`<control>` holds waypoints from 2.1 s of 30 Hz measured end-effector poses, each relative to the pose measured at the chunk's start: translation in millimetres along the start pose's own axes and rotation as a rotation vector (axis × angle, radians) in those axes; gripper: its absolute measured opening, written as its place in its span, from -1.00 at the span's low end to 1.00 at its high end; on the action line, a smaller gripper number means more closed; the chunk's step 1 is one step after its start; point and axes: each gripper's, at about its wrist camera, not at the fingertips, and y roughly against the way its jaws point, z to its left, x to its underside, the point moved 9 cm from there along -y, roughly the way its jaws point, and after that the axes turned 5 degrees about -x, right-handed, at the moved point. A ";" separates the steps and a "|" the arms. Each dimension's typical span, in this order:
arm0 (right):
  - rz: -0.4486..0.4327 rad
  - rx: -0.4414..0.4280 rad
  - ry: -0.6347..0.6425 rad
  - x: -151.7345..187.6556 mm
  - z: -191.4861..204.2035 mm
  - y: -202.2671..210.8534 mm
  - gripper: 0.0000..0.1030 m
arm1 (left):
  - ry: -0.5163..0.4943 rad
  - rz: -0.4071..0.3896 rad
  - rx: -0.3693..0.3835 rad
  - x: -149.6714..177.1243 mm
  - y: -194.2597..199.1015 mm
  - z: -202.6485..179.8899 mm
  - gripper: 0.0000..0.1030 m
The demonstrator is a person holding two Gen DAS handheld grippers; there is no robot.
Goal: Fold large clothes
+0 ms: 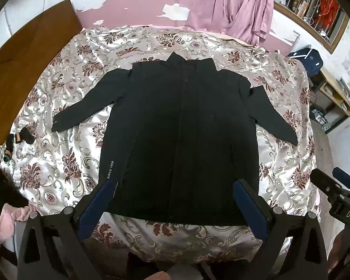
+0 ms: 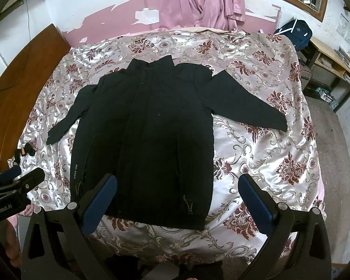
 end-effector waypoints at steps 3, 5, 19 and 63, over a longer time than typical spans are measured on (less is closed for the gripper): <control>0.000 0.000 -0.001 2.0 -1.8 -0.6 0.98 | 0.000 0.000 0.001 2.3 0.0 -0.2 1.00; 0.000 0.000 -0.001 0.6 0.1 -0.9 0.98 | 0.001 0.001 0.001 4.5 -0.2 -0.1 1.00; -0.002 -0.001 0.001 0.1 0.2 -1.4 0.98 | 0.002 0.002 -0.001 -2.3 -0.6 2.1 1.00; -0.045 0.087 -0.161 33.3 12.8 24.6 0.98 | -0.236 0.057 0.293 -63.4 -65.2 -56.8 1.00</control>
